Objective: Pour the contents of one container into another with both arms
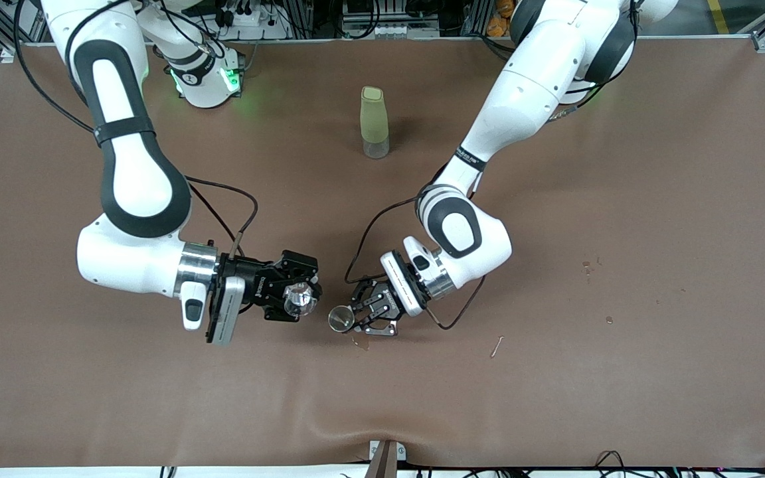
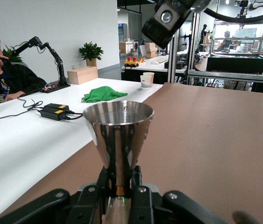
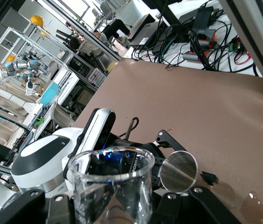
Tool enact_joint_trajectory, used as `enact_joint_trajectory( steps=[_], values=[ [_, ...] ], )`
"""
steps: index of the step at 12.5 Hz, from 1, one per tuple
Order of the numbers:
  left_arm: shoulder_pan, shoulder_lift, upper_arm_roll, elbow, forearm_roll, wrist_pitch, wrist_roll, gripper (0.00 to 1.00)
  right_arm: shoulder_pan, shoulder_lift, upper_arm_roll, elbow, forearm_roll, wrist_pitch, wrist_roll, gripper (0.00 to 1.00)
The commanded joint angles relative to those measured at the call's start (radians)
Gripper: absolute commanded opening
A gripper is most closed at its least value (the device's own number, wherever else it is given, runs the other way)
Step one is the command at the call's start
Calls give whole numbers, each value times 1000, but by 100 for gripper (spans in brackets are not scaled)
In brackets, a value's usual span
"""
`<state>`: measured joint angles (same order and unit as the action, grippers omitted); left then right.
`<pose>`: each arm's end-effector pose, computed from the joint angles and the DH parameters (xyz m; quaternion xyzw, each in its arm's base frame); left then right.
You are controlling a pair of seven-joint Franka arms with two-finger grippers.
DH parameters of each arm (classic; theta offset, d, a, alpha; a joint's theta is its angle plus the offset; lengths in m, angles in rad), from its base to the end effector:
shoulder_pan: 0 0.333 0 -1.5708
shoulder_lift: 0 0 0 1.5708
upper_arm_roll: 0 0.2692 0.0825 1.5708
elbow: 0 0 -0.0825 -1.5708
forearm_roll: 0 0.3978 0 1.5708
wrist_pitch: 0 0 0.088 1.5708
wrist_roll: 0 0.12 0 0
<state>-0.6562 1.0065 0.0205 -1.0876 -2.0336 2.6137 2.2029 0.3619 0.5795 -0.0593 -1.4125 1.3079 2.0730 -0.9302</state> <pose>0.6346 -0.4574 0.2003 0.6674 -0.4206 0.5202 0.3273 0.6755 0.2826 0.3543 -0.8092 -0.2469 -0.1968 0.4954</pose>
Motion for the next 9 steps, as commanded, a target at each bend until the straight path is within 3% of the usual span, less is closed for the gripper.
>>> enact_joint_trajectory(
  steps=[1, 9],
  values=[
    [-35, 26, 22, 48, -60, 22, -6, 0, 28, -30, -10, -23, -30, 9, 94, 0],
    [-56, 15, 27, 46, -71, 29, -3, 0, 51, -30, -7, -22, -145, 10, 272, 0]
  ],
)
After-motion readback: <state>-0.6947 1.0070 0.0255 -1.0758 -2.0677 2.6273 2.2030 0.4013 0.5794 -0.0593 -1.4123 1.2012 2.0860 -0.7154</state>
